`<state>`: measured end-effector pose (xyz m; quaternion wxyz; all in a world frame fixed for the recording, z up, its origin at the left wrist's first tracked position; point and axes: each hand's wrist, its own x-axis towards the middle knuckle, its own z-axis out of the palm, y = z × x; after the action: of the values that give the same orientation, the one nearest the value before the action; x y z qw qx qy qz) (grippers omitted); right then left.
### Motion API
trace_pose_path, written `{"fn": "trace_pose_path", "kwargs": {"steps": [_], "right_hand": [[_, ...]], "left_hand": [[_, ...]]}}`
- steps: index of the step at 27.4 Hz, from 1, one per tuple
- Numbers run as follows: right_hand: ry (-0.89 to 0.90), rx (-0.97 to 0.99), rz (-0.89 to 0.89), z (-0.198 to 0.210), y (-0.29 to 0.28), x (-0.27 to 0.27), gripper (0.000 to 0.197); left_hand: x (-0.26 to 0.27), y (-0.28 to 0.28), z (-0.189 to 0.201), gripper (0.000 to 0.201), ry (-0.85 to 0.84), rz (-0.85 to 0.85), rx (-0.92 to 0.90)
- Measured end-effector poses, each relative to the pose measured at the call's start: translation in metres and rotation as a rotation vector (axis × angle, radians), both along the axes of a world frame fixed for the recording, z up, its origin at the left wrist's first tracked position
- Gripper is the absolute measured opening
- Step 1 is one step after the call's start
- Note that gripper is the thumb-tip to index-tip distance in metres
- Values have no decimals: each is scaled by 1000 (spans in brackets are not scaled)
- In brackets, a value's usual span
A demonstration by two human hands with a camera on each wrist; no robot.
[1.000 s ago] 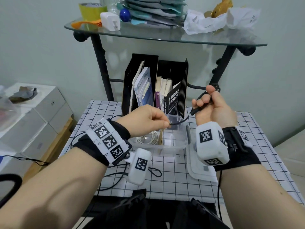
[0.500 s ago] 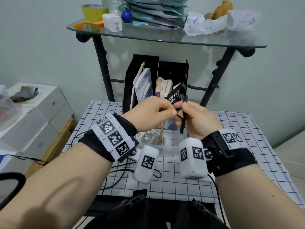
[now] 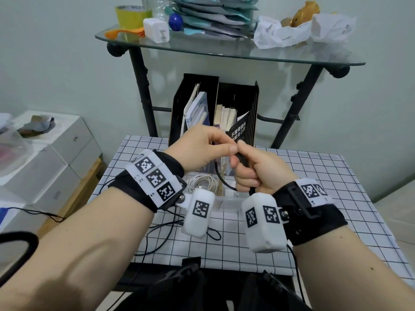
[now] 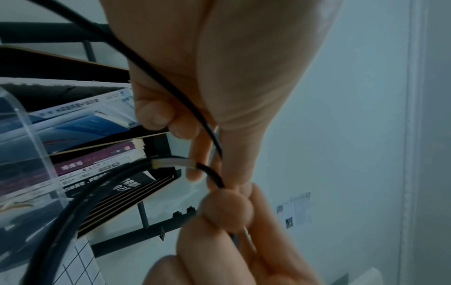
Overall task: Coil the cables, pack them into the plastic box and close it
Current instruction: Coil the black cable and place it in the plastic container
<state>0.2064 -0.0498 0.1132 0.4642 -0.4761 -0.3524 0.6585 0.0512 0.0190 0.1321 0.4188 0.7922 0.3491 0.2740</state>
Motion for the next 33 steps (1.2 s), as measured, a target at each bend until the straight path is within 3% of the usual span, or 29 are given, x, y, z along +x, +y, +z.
{"fn": "trace_pose_path", "kwargs": {"steps": [5, 8, 13, 18, 23, 28, 33], "right_hand": [[235, 16, -26, 2, -3, 3, 38], [190, 31, -51, 4, -2, 0, 40], [89, 38, -29, 9, -3, -3, 32], [264, 19, -70, 10, 0, -1, 33], [459, 71, -188, 11, 7, 13, 31], [601, 135, -400, 14, 11, 24, 35], [721, 163, -623, 21, 13, 40, 36]], "left_hand": [[-5, 3, -11, 23, -77, 11, -173], [-2, 5, -17, 25, -155, 51, -269], [-2, 8, -22, 26, -149, 55, -254], [-1, 6, -22, 31, -226, 45, -360], [-6, 8, -33, 32, -217, 44, -346], [-13, 8, -43, 31, -68, 9, -326], [-15, 7, -51, 15, -9, 85, -311]]}}
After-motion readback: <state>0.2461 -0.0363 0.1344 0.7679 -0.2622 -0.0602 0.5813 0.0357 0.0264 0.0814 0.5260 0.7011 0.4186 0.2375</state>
